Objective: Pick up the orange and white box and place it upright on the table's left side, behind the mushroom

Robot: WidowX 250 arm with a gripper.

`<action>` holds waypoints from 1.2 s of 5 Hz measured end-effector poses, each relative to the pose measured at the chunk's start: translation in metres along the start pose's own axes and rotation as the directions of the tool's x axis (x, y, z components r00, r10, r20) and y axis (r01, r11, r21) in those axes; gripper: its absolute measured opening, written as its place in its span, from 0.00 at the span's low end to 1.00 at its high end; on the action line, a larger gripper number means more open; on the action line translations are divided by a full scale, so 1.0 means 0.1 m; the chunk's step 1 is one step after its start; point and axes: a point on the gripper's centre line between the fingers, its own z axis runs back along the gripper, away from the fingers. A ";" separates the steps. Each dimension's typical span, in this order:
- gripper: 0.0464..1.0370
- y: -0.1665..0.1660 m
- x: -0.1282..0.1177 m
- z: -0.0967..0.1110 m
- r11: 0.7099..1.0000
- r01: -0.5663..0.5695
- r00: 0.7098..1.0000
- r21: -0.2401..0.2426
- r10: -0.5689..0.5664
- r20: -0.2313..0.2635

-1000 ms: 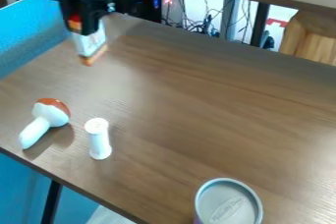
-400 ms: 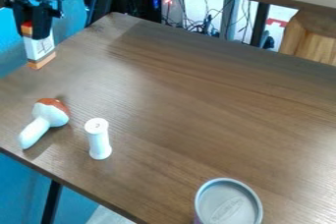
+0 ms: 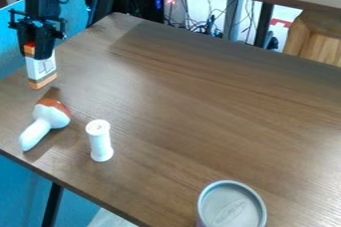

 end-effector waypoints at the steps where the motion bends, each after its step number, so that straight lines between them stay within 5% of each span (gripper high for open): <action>1: 0.35 0.04 0.01 -0.10 1.000 0.016 0.999 -0.011 -0.016 -0.041; 3: 0.40 0.10 -0.01 -0.14 0.999 0.043 0.998 0.003 -0.043 -0.044; 5: 0.96 0.08 -0.05 -0.24 0.999 0.044 0.998 -0.014 -0.045 -0.054; 6: 0.97 0.07 -0.11 -0.12 1.000 0.021 1.000 -0.003 -0.021 -0.016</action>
